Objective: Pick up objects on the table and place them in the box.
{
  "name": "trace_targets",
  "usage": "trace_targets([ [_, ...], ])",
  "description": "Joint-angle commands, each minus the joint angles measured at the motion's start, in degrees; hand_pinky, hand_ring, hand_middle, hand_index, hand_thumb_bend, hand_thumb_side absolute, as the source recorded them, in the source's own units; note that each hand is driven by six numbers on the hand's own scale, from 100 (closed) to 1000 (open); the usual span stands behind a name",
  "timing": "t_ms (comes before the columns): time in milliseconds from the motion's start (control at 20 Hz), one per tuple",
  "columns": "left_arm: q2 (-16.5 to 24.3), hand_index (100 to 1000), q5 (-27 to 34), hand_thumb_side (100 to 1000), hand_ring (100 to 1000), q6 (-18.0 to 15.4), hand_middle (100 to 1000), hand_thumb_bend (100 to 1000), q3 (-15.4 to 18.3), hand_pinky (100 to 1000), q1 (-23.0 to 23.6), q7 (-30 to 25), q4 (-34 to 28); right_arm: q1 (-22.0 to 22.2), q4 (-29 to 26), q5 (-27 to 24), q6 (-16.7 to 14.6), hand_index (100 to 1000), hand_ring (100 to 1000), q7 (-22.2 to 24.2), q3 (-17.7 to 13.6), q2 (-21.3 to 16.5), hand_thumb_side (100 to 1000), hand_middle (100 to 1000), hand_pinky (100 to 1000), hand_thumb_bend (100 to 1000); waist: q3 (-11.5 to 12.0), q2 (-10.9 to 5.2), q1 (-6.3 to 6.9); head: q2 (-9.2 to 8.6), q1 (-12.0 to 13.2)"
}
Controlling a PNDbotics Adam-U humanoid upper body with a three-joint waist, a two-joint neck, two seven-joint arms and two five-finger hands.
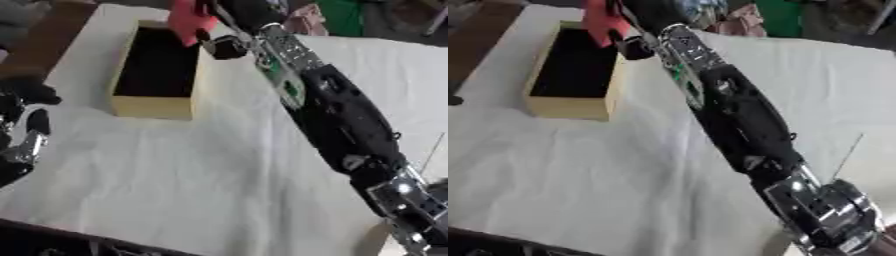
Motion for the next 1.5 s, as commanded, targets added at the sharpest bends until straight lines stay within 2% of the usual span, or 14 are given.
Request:
trace_targets([
  [50, 0.37, 811, 0.27, 115, 724, -0.12, 667, 100, -0.02, 1000, -0.76, -0.26, -1.21, -0.65, 0.19, 0.68, -0.9, 528, 732, -0.09, 0.43, 1.16, 100, 456, 648, 176, 0.07, -0.79, 0.67, -0.86, -0.34],
  [350, 0.17, 810, 0.46, 115, 725, -0.07, 666, 100, -0.11, 1000, -0.98, -0.41, -1.18, 0.39, 1.78, 2.6, -2.95, 554, 749, 0.74, 1.63, 3.04, 100, 483, 665, 198, 0.02, -0.66, 0.78, -1.04, -0.43],
  [450, 0.15, 810, 0.47, 115, 725, -0.06, 666, 100, -0.13, 1000, -1.01, -0.41, -1.17, 0.53, 2.16, 3.66, -3.81, 612, 763, 2.11, 2.06, 3.19, 100, 542, 682, 245, -0.04, -0.64, 0.82, -0.99, -0.37],
  [550, 0.13, 810, 0.45, 116, 725, -0.05, 666, 100, -0.15, 1000, -0.98, -0.43, -1.15, 0.57, 2.19, 4.64, -4.34, 753, 799, 3.61, 2.15, 3.2, 100, 699, 709, 346, -0.12, -0.65, 0.85, -0.93, -0.38],
  [600, 0.12, 810, 0.44, 116, 725, -0.04, 666, 100, -0.14, 1000, -0.96, -0.42, -1.12, 0.56, 2.11, 5.0, -4.4, 802, 810, 4.19, 2.1, 3.17, 100, 745, 718, 390, -0.17, -0.66, 0.86, -0.92, -0.35],
  [700, 0.1, 809, 0.41, 116, 725, -0.03, 666, 100, -0.14, 1000, -0.91, -0.42, -1.09, 0.51, 1.76, 5.72, -4.17, 873, 827, 4.96, 2.01, 3.02, 100, 814, 732, 406, -0.28, -0.68, 0.89, -0.88, -0.3],
  [800, 0.1, 809, 0.37, 116, 725, -0.02, 666, 100, -0.13, 1000, -0.84, -0.4, -1.06, 0.48, 1.3, 6.42, -3.56, 906, 836, 5.05, 1.86, 2.83, 100, 856, 740, 400, -0.37, -0.7, 0.93, -0.85, -0.29],
  [1200, 0.07, 809, 0.26, 119, 726, 0.05, 665, 100, -0.1, 1000, -0.51, -0.31, -0.88, -0.04, -1.03, 6.76, 1.0, 919, 828, 1.59, 0.35, 1.43, 100, 871, 736, 384, -0.74, -0.92, 0.95, -0.72, -0.26],
  [1500, 0.12, 808, 0.15, 121, 726, 0.09, 665, 100, -0.05, 1000, -0.19, -0.27, -0.71, -0.89, -4.94, 2.74, 5.37, 909, 825, -0.64, -1.05, -1.13, 100, 845, 727, 374, -1.1, -1.23, 0.8, -0.55, 0.04],
])
